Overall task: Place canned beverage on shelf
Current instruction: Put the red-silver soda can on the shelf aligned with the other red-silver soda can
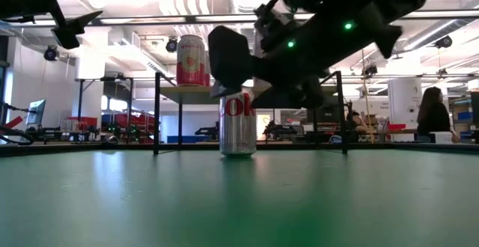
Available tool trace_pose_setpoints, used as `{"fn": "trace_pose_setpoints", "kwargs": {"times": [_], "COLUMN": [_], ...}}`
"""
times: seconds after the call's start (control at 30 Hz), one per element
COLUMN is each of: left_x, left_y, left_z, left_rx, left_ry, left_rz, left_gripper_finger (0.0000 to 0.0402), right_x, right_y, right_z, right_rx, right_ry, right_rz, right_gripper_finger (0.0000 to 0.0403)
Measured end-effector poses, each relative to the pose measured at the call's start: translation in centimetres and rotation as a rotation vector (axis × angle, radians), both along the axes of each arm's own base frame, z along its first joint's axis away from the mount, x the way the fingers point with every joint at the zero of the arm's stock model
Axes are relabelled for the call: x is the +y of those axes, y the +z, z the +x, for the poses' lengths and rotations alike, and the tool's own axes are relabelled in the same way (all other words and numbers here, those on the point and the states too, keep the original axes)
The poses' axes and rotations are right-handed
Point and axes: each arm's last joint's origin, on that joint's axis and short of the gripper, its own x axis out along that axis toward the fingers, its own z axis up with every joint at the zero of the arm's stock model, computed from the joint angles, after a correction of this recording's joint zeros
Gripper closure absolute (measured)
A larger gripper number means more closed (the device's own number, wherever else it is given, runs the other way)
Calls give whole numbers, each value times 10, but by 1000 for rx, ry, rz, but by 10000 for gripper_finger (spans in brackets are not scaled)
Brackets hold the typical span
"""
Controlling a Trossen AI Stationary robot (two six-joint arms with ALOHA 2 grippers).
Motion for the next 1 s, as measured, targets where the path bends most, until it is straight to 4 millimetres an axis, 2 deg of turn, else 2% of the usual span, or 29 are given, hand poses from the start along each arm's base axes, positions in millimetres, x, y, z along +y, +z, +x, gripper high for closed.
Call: {"fn": "trace_pose_setpoints", "kwargs": {"times": [0.47, 1.0], "left_x": [0, 0], "left_y": [0, 0], "left_z": [0, 0], "left_rx": [0, 0], "left_ry": [0, 0], "left_rz": [0, 0], "left_gripper_finger": [22, 22], "right_x": [-39, -61], "right_y": [-16, -9], "right_z": [-6, 3], "right_rx": [-20, -12], "right_ry": [-98, -82], "right_rz": [21, -14], "right_gripper_finger": [35, 35]}}
